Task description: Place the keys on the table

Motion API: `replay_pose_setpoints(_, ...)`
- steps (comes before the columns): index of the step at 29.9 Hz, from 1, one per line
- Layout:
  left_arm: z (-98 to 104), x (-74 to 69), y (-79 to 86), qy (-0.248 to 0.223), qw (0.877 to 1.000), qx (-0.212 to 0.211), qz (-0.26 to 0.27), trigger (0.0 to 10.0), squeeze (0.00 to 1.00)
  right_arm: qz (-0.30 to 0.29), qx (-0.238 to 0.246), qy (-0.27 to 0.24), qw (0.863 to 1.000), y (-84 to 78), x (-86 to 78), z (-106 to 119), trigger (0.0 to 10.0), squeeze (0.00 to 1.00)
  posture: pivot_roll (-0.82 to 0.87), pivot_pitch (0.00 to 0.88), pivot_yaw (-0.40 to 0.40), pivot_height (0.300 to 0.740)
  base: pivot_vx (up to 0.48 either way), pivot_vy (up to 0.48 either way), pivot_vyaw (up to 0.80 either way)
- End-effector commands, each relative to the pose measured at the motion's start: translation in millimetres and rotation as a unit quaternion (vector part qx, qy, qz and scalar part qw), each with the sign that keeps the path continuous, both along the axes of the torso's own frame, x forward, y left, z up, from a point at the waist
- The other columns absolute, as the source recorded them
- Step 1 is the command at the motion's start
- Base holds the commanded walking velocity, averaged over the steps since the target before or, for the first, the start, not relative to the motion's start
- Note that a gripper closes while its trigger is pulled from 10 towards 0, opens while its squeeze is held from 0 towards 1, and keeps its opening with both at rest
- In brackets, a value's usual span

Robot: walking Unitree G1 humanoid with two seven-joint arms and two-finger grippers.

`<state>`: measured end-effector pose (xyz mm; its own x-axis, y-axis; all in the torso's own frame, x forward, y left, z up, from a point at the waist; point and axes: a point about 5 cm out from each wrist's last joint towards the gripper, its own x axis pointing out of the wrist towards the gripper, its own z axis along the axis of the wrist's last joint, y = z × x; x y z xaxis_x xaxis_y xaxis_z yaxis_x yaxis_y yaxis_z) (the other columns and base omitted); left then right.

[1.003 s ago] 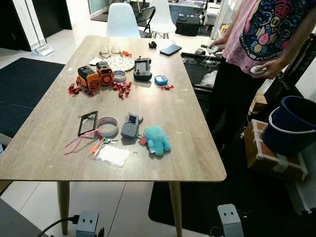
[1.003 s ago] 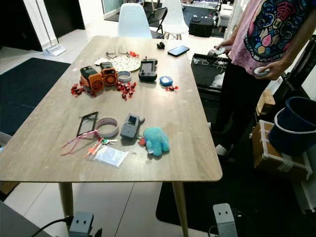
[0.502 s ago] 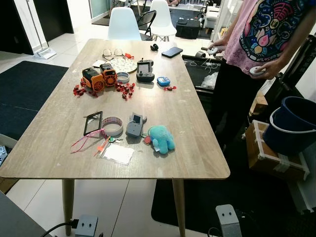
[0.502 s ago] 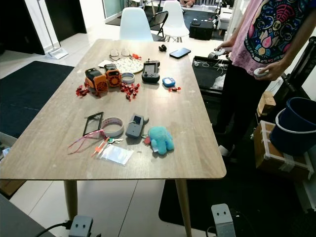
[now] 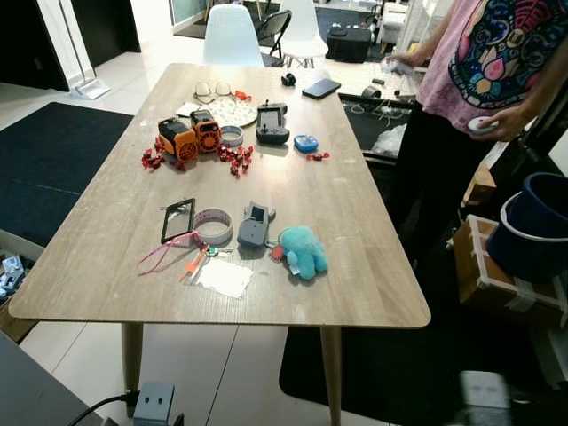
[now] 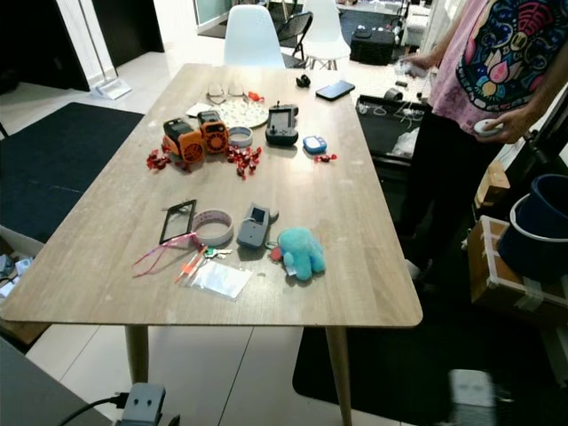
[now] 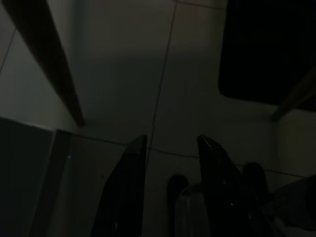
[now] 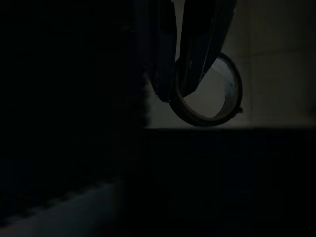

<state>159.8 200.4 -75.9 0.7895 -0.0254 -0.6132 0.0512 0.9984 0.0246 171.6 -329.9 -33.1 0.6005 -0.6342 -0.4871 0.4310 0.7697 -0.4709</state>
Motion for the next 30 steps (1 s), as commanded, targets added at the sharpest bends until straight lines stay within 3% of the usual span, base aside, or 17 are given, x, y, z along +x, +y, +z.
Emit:
replay_pose_setpoints(1,-1,-2.8,-1.8,0.002,1.0,-0.003,-0.001,10.0,0.0,-0.012,0.0,-0.015,1.0,-1.0,0.3,2,10.0,0.0,0.04,0.082,-0.051,0.74,0.0,0.0,0.0)
replay_pose_setpoints(4,-1,-3.5,-1.8,0.001,1.0,-0.004,-0.003,10.0,0.0,-0.061,-0.044,-0.144,0.987,-35.4,28.3,49,10.0,0.0,0.04,0.082,-0.047,0.74,0.0,0.0,0.0)
replay_pose_setpoints(5,-1,-3.5,-1.7,0.001,1.0,-0.004,-0.004,10.0,0.0,-0.061,-0.049,-0.201,0.976,-42.4,47.1,73,10.0,0.0,0.04,0.081,-0.045,0.74,0.0,0.0,0.0)
replay_pose_setpoints(6,-1,-3.5,-1.7,0.001,1.0,-0.004,-0.004,10.0,0.0,-0.061,-0.049,-0.201,0.976,-42.4,47.1,73,10.0,0.0,0.04,0.081,-0.045,0.74,0.0,0.0,0.0)
replay_pose_setpoints(9,-1,-3.0,-1.6,-0.001,1.0,-0.005,-0.006,10.0,0.0,0.007,-0.046,-0.318,0.947,-39.1,101.1,134,10.0,0.0,0.03,0.08,-0.045,0.74,0.0,0.0,0.0)
replay_pose_setpoints(11,-1,-2.7,-1.5,-0.001,1.0,-0.006,-0.006,10.0,0.0,0.029,-0.047,-0.331,0.942,-35.0,110.8,144,10.0,0.0,0.03,0.08,-0.045,0.74,0.0,0.0,0.0)
replay_pose_setpoints(13,0,-2.0,-2.1,-0.002,1.0,-0.007,-0.007,10.0,0.0,0.136,-0.03,-0.372,0.918,-3.1,149.3,178,10.0,0.0,0.03,0.079,-0.05,0.74,0.0,0.0,0.0)
replay_pose_setpoints(15,0,-1.6,-2.5,-0.003,1.0,-0.008,-0.007,10.0,0.0,0.176,-0.025,-0.383,0.906,10.8,161.5,190,10.0,0.0,0.03,0.079,-0.051,0.74,0.0,0.0,0.0)
replay_pose_setpoints(16,0,-1.2,-3.0,-0.005,1.0,-0.009,-0.004,10.0,0.0,0.261,-0.007,-0.397,0.88,43.9,180.2,205,10.0,0.0,0.04,0.078,-0.056,0.74,0.0,0.0,0.0)
replay_pose_setpoints(17,0,-1.2,-3.0,-0.005,1.0,-0.009,-0.004,10.0,0.0,0.261,-0.007,-0.397,0.88,43.9,180.2,205,10.0,0.0,0.04,0.078,-0.056,0.74,0.0,0.0,0.0)
replay_pose_setpoints(19,0,-1.3,-3.4,-0.007,1.0,-0.011,-0.001,10.0,0.0,0.331,0.018,-0.402,0.853,76.2,189.5,210,10.0,0.0,0.04,0.077,-0.06,0.74,0.0,0.0,0.0)
replay_pose_setpoints(20,0,-1.3,-3.4,-0.007,1.0,-0.011,-0.001,10.0,0.0,0.331,0.018,-0.402,0.853,76.2,189.5,210,10.0,0.0,0.04,0.077,-0.06,0.74,0.0,0.0,0.0)
replay_pose_setpoints(21,0,-1.5,-3.5,-0.007,1.0,-0.011,0.0,10.0,0.0,0.367,0.036,-0.403,0.837,94.2,192.3,211,10.0,0.0,0.05,0.076,-0.063,0.74,0.0,0.0,0.0)
replay_pose_setpoints(23,0,-1.5,-3.5,-0.007,1.0,-0.011,0.0,10.0,0.0,0.367,0.036,-0.403,0.837,94.2,192.3,211,10.0,0.0,0.05,0.076,-0.063,0.74,0.0,0.0,0.0)
replay_pose_setpoints(24,0,-2.5,-3.5,-0.008,1.0,-0.011,0.002,10.0,0.0,0.44,0.092,-0.396,0.801,131.8,193.0,207,10.0,0.0,0.05,0.074,-0.063,0.74,0.0,0.0,0.0)
replay_pose_setpoints(25,0,-3.0,-3.5,-0.008,1.0,-0.011,0.003,10.0,0.0,0.467,0.115,-0.388,0.786,145.5,191.6,204,10.0,0.0,0.05,0.075,-0.06,0.74,0.0,0.0,0.0)
replay_pose_setpoints(30,0,-3.5,-3.6,-0.009,1.0,-0.011,0.002,10.0,0.0,0.525,0.136,-0.356,0.761,167.8,185.8,194,10.0,0.0,0.05,0.075,-0.061,0.74,0.0,0.0,0.0)
